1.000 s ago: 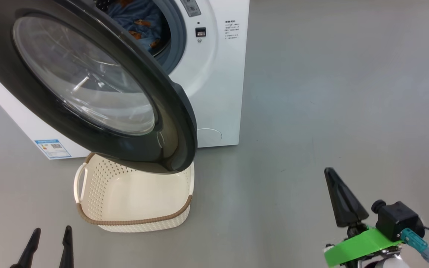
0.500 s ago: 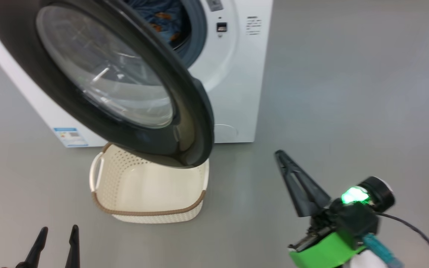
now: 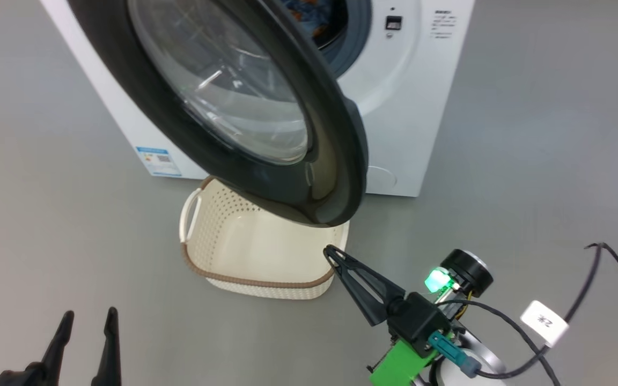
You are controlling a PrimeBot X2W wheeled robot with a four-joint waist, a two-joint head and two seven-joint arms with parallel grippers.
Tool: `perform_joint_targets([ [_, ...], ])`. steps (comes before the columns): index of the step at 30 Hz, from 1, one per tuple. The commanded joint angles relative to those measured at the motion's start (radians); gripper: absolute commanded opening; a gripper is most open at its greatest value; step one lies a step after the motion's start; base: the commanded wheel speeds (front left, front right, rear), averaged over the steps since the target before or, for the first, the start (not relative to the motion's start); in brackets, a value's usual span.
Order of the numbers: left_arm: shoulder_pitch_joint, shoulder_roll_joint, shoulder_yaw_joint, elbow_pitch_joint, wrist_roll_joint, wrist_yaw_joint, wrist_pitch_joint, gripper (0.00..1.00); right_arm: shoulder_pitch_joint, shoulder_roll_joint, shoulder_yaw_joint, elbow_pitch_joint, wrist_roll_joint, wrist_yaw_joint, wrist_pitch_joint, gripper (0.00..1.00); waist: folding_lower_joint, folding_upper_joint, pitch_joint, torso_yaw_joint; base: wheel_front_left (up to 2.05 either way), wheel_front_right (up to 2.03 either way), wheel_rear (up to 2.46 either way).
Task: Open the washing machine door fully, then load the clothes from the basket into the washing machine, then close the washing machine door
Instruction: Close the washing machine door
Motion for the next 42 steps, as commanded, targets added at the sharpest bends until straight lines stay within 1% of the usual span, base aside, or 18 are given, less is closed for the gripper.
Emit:
perform_joint_targets([
  [1,-0.043,0.013,0.031,-0.019,-0.007,-0.002,-0.006,1.0,-0.033,0.013,0.025,-0.015,-0.012,0.002,-0.005,0.0,0.0,0.0,0.025,0.032,0.0,0.0,0.0],
  [7,-0.063,0.009,0.011,-0.024,-0.021,-0.003,-0.006,1.0,-0.091,0.013,0.054,0.089,-0.021,0.002,-0.005,0.0,0.0,0.0,0.06,0.064,0.0,0.0,0.0],
  [14,-0.102,0.014,-0.003,-0.029,-0.045,-0.003,-0.006,1.0,-0.153,0.013,0.039,0.175,-0.025,0.002,-0.005,0.0,0.0,0.0,0.118,0.091,0.0,0.0,0.0],
  [29,-0.207,0.044,-0.055,-0.024,-0.109,-0.003,-0.006,1.0,-0.328,0.013,-0.102,0.25,-0.078,0.002,-0.005,0.0,0.0,0.0,0.279,0.12,0.0,0.0,0.0],
  [34,-0.232,0.052,-0.07,-0.02,-0.129,-0.003,-0.006,1.0,-0.411,0.013,-0.177,0.263,-0.121,0.002,-0.005,0.0,0.0,0.0,0.327,0.122,0.0,0.0,0.0],
  [42,-0.257,0.057,-0.086,-0.015,-0.151,-0.003,-0.006,1.0,-0.527,0.013,-0.235,0.292,-0.176,0.002,-0.005,0.0,0.0,0.0,0.377,0.12,0.0,0.0,0.0],
])
